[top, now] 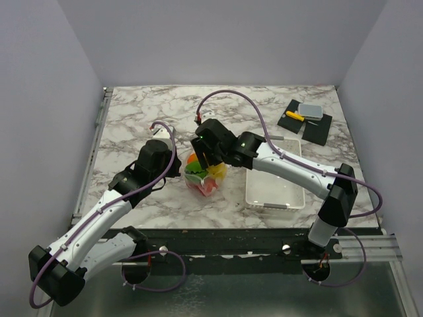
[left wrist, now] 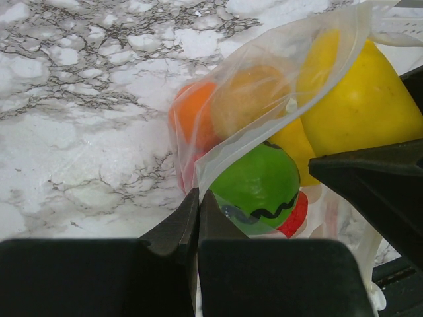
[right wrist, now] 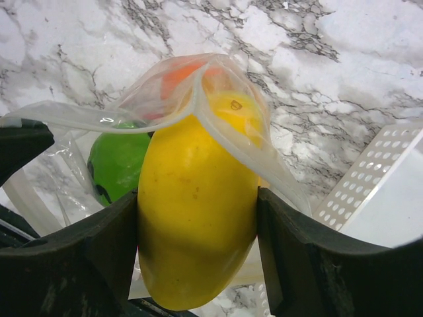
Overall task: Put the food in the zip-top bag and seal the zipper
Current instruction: Place the fake fruit in the zipper food storage bag.
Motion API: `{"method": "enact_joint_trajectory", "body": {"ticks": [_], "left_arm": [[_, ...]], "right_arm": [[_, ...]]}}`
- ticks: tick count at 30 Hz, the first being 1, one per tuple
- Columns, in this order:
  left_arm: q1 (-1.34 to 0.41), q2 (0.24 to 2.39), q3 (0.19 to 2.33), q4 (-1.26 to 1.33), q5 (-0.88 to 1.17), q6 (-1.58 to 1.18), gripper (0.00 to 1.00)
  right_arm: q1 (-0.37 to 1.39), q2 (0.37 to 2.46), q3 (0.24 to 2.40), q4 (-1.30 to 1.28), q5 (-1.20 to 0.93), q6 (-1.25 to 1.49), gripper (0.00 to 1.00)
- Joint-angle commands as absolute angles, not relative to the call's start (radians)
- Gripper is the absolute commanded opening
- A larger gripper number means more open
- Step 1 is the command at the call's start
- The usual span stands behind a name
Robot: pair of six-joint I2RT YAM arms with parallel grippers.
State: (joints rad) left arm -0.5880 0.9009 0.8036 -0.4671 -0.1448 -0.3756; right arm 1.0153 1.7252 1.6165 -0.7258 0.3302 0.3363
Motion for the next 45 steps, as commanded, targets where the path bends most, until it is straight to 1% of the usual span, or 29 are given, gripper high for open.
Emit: {"method": "enact_joint_trajectory", "body": {"ticks": [1,3,6,12,18,26,36,45], "left_arm": [[-0.581,0.904,0.791,-0.463,-0.123,-0.363,0.0],[-0.581,0.905,0.79,-0.463,-0.123,-0.361,0.0],[-0.581,0.908,0.791,-0.463,-0.123,-0.361,0.0],[-0.581,0.911,0.79,-0.464,-0.124,-0.361,0.0],[-0.581,0.916,0.791,-0.464,-0.124,-0.361,0.0],[-0.581,0.92,0.791,-0.465,-0.124,-0.361,0.0],[-0.581,0.921,0.79,-0.465,-0.124,-0.361,0.0],[-0.581,0.918,0.79,-0.465,-0.123,-0.362,0.0]], "right_arm": [[1.023,1.744,1.65,-0.75,0.426,0.349,0.72],[1.023,1.743,1.654,-0.742,0.434,0.354,0.78],[1.023,1.745,1.665,-0.732,0.438,0.359,0.82],[1.023,1.741,1.685,-0.724,0.446,0.369,0.83],[1.023,1.687,1.668,-0.719,0.412,0.385,0.83],[1.023,1.581,1.598,-0.698,0.379,0.436,0.81],[1.023,1.473,1.493,-0.711,0.487,0.569,0.77],[1.024,1.473,1.421,-0.739,0.542,0.715,0.69]]}}
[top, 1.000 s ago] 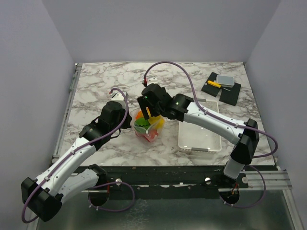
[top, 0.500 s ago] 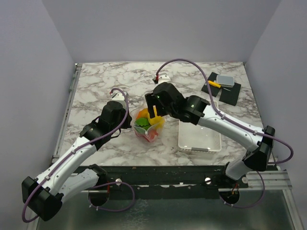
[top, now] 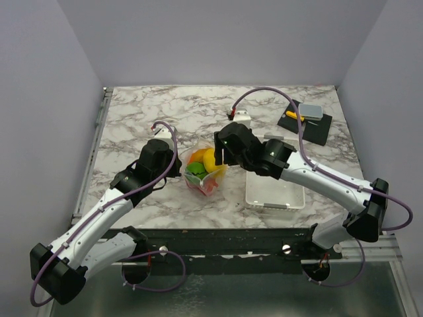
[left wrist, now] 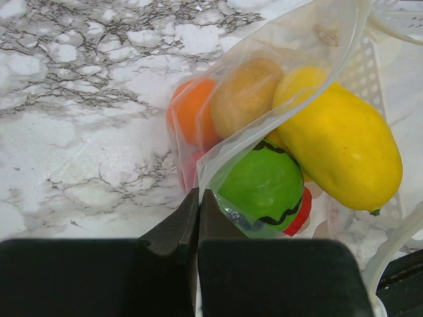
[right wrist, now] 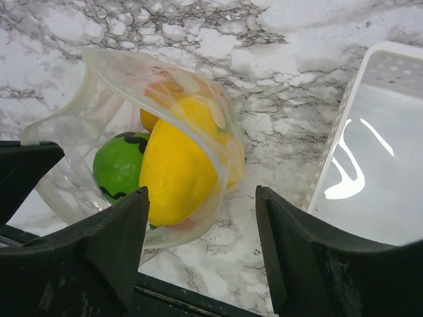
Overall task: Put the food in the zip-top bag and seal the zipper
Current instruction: Place the fake fruit in the zipper food storage bag, then adjust the zipper food storage bag at the center of the board.
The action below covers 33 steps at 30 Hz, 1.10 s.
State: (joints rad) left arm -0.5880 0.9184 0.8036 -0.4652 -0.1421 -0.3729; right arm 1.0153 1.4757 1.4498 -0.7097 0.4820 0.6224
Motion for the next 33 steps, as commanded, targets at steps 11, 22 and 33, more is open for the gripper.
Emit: {"method": "enact_joint_trajectory", "body": {"ticks": [11,22,33], "left_arm": [[-0.582,0.914,0.787,-0.465,-0.12,-0.364,0.0],[-0.583,0.93,0.792,-0.461,-0.102,-0.366,0.0],[-0.584,0.933,0.975,-0.507,-0.007,-0.364,0.0]], "right_arm": [[1.023,1.526,1.397,-0.723,0.551,0.775,0.56],[1.023,1.539,1.427,-0.71,0.527,0.758,0.01],[1.023,1.511,1.515,-0.689,0.467,0.636,0.01]]}}
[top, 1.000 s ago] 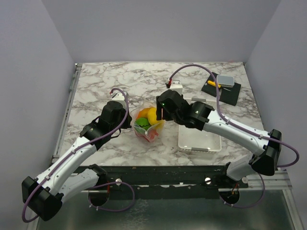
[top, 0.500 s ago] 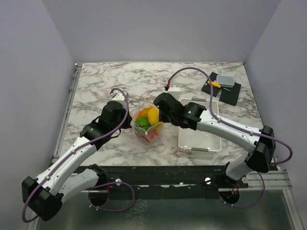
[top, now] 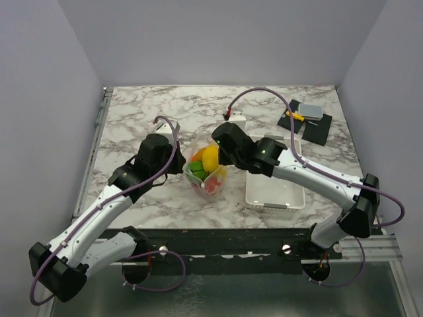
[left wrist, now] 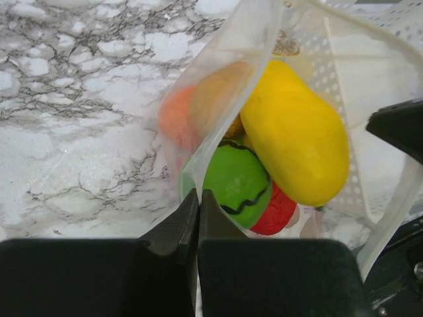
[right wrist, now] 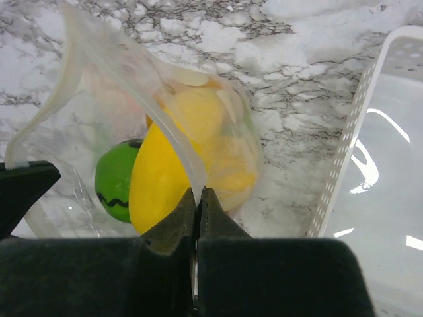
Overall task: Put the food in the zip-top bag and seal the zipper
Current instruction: Adjust the zipper food storage bag at the center of the board.
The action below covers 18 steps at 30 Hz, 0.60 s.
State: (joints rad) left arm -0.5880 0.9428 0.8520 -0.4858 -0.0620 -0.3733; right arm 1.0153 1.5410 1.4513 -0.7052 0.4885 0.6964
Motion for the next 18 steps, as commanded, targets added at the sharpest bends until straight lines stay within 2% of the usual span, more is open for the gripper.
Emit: {"method": "enact_joint_trajectory", "body": {"ticks": [1,8,18], "left_arm": [[-0.584,0.934,1.0,-0.518,-0.006,-0.361,0.0],[-0.584,0.942,1.063,-0.525,0.039,-0.387,0.0],[-0.584,0.941,0.837,-0.452,0.018,-0.438,0.0]], "right_arm": [[1.023,1.512,1.524,-0.698,0.47,0.634,0.01],[1.023,1.513,1.484,-0.681,0.469,0.628,0.01],[1.023,1.544,1.42,-0.689,0.505,0.629,0.01]]}}
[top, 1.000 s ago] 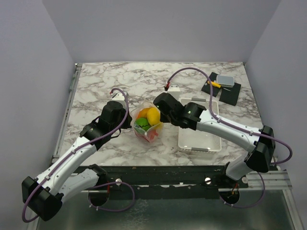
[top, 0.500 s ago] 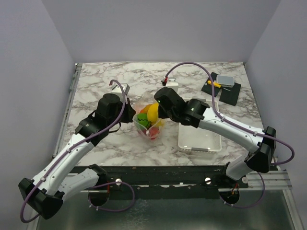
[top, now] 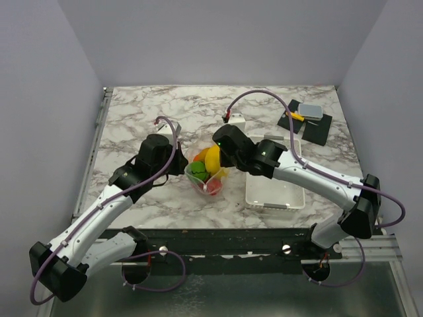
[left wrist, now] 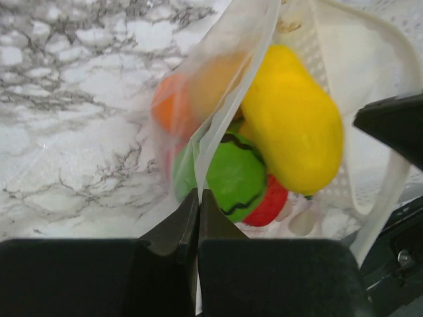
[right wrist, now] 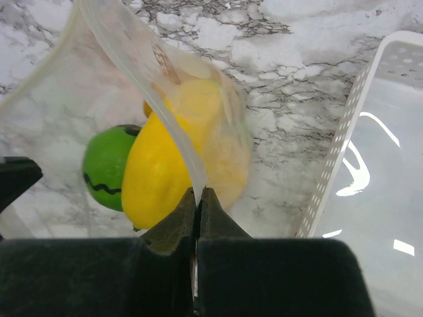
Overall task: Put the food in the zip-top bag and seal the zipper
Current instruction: Adjust the zipper food storage bag at the center of the board.
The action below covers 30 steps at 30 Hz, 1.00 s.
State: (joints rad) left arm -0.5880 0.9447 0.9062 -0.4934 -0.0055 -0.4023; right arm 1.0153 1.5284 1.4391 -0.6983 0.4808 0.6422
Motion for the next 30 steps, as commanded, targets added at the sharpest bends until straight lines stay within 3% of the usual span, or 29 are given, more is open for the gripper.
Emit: {"method": "enact_joint_trajectory", "body": {"ticks": [1,16,30], "left_arm": [[-0.585,0.94,0.829,-0.449,0.022,-0.44,0.0],[-0.584,0.857,0.984,-0.558,-0.087,-0.369,0.0],[-0.584,0.899,0.987,-0.559,-0.001,-0.392,0.0]], "right_arm": [[1.023,1.552,1.418,-0.689,0.501,0.624,0.01],[1.022,1.509,1.531,-0.783,0.64,0.539,0.01],[1.022,1.612,1.641,-0.673,0.384,0.356,0.01]]}}
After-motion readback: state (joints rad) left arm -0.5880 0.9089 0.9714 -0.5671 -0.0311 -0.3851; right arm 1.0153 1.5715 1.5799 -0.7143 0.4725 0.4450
